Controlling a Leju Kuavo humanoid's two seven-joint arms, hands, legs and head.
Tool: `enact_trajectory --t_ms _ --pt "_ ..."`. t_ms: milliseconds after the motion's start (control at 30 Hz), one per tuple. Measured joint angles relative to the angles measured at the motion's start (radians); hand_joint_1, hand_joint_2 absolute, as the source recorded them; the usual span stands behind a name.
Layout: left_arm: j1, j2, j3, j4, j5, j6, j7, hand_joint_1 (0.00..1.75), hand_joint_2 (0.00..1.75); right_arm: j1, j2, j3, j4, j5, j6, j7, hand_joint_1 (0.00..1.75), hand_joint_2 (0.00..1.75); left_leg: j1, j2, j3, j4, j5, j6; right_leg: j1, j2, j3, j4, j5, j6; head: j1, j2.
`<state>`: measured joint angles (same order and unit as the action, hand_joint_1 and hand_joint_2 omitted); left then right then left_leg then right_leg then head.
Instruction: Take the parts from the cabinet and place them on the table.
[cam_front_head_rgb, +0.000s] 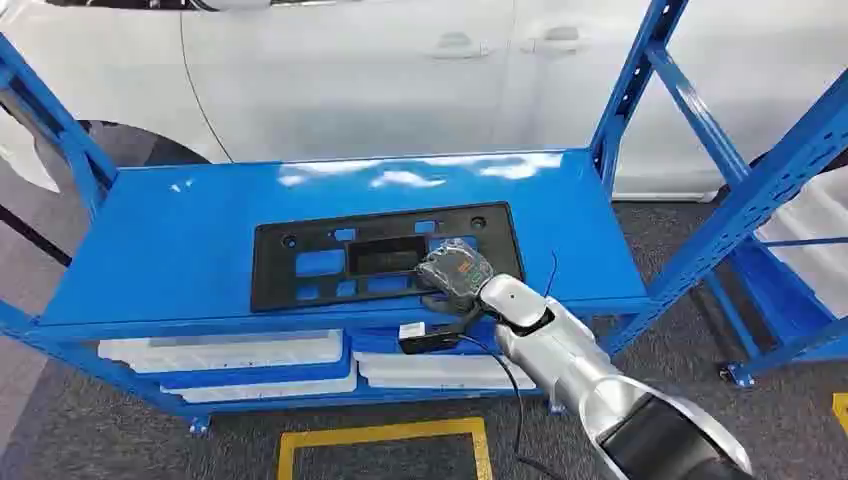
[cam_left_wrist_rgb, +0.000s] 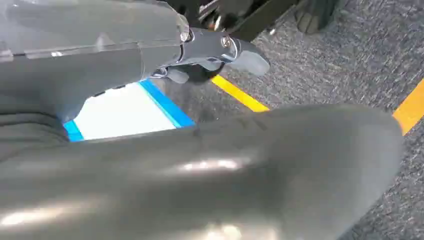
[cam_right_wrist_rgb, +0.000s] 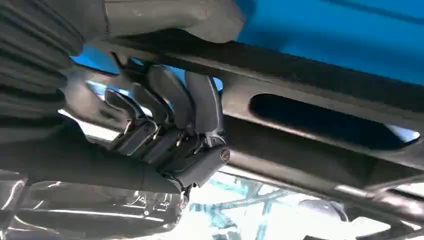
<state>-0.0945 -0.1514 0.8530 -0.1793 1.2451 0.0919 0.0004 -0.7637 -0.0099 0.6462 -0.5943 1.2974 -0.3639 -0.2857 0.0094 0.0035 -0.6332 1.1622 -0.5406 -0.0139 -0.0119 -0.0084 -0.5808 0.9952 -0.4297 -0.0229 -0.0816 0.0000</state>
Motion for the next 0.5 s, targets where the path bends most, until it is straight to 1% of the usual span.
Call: enact_trajectory --t_ms 33,67,100,133,167,200,233,267,300,333,367,400,433,467,500 --pt "0.001 0.0 0.0 0.0 0.0 0.001 -0.001 0.0 0.0 0.002 0.0 0.0 0.003 0.0 0.0 -0.003 1.75 1.75 0.001 0.0 -0.04 0.081 -0.03 -0.003 0.001 0.0 0.0 0.0 -0.001 -0.002 0.0 0.0" --pt "0.001 0.0 0.0 0.0 0.0 0.002 -0.001 0.0 0.0 0.004 0.0 0.0 0.006 -0.001 -0.002 -0.004 1.75 1.75 0.001 0.0 -0.075 0.144 -0.046 -0.006 0.001 0.001 0.0 0.001 -0.003 -0.002 0.0 0.0" --pt "0.001 0.0 0.0 0.0 0.0 0.002 -0.002 0.0 0.0 0.004 0.0 0.0 0.007 -0.002 -0.005 -0.005 1.75 1.75 0.002 0.0 -0.088 0.158 -0.035 -0.008 0.001 0.003 0.001 0.002 -0.005 -0.001 0.0 0.0" --pt "0.001 0.001 0.0 0.0 0.0 0.003 -0.002 0.0 0.0 0.005 0.0 0.0 0.008 -0.002 -0.009 -0.006 1.75 1.75 0.002 0.0 -0.077 0.124 -0.002 -0.008 0.0 0.004 0.005 0.002 -0.007 0.001 0.0 0.0" --pt "0.001 0.002 0.0 0.0 0.0 0.003 -0.002 0.0 0.0 0.005 0.0 0.0 0.008 -0.003 -0.014 -0.007 1.75 1.75 0.003 0.0 -0.048 0.055 0.046 -0.008 0.0 0.005 0.009 0.004 -0.012 0.003 0.0 0.0" --pt "0.001 0.003 0.0 0.0 0.0 0.004 -0.002 0.0 0.0 0.006 0.0 0.0 0.008 -0.004 -0.019 -0.007 1.75 1.75 0.004 0.001 -0.009 -0.036 0.096 -0.006 -0.001 0.006 0.013 0.008 -0.017 0.007 0.0 0.0" --pt "0.002 0.003 0.0 0.0 0.0 0.004 -0.003 0.0 0.0 0.008 0.0 0.0 0.008 -0.005 -0.03 -0.009 1.75 1.75 0.004 0.001 0.024 -0.126 0.125 -0.002 0.0 0.005 0.013 0.014 -0.024 0.012 0.0 0.0" --pt "0.001 0.003 0.0 0.0 0.0 0.005 -0.003 0.0 0.0 0.008 0.0 0.0 0.007 -0.006 -0.043 -0.012 1.75 1.75 -0.002 0.0 0.037 -0.144 0.11 0.003 0.007 0.007 0.005 0.023 -0.028 0.019 0.0 0.0" --pt "0.002 0.003 0.0 0.0 0.0 0.006 -0.003 0.0 0.0 0.011 0.0 0.0 0.002 -0.007 -0.053 -0.012 1.75 1.75 0.0 -0.002 0.03 -0.136 0.11 0.011 0.007 0.007 0.001 0.021 -0.026 0.023 0.0 0.0" --pt "0.003 0.003 0.0 0.0 0.0 0.006 -0.003 0.0 0.0 0.014 0.0 0.0 -0.005 -0.007 -0.06 -0.014 1.75 1.75 -0.001 -0.003 0.028 -0.136 0.109 0.015 0.007 0.007 0.0 0.021 -0.027 0.026 0.0 0.0" --pt "0.003 0.003 0.0 0.0 0.0 0.007 -0.003 0.0 0.0 0.017 0.0 0.0 -0.011 -0.007 -0.066 -0.016 1.75 1.75 -0.005 -0.004 0.027 -0.136 0.108 0.021 0.005 0.006 0.001 0.018 -0.026 0.032 0.0 0.0" --pt "0.003 0.003 0.0 0.0 0.0 0.008 -0.003 0.0 0.0 0.018 0.0 0.0 -0.018 -0.007 -0.069 -0.017 1.75 1.75 0.0 -0.004 0.031 -0.144 0.112 0.029 0.005 0.007 0.003 0.02 -0.03 0.04 0.0 0.0" --pt "0.003 0.003 0.0 0.0 0.0 0.008 -0.003 0.0 0.0 0.02 0.0 0.0 -0.026 -0.007 -0.074 -0.018 1.75 1.75 0.003 -0.005 0.035 -0.149 0.114 0.033 0.0 0.007 0.0 0.035 -0.042 0.045 0.0 0.0" --pt "0.002 0.003 0.0 0.0 0.0 0.008 -0.003 0.0 0.0 0.021 0.0 0.0 -0.035 -0.007 -0.08 -0.018 1.75 1.75 0.003 -0.004 0.036 -0.149 0.112 0.04 0.0 0.007 -0.022 0.076 -0.068 0.048 0.0 0.0" --pt "0.003 0.003 0.0 0.0 0.0 0.008 -0.003 0.0 0.0 0.026 0.0 0.0 -0.051 -0.008 -0.09 -0.018 1.75 1.75 0.002 -0.004 0.036 -0.148 0.111 0.042 -0.001 0.007 -0.065 0.161 -0.109 0.052 0.0 0.0"
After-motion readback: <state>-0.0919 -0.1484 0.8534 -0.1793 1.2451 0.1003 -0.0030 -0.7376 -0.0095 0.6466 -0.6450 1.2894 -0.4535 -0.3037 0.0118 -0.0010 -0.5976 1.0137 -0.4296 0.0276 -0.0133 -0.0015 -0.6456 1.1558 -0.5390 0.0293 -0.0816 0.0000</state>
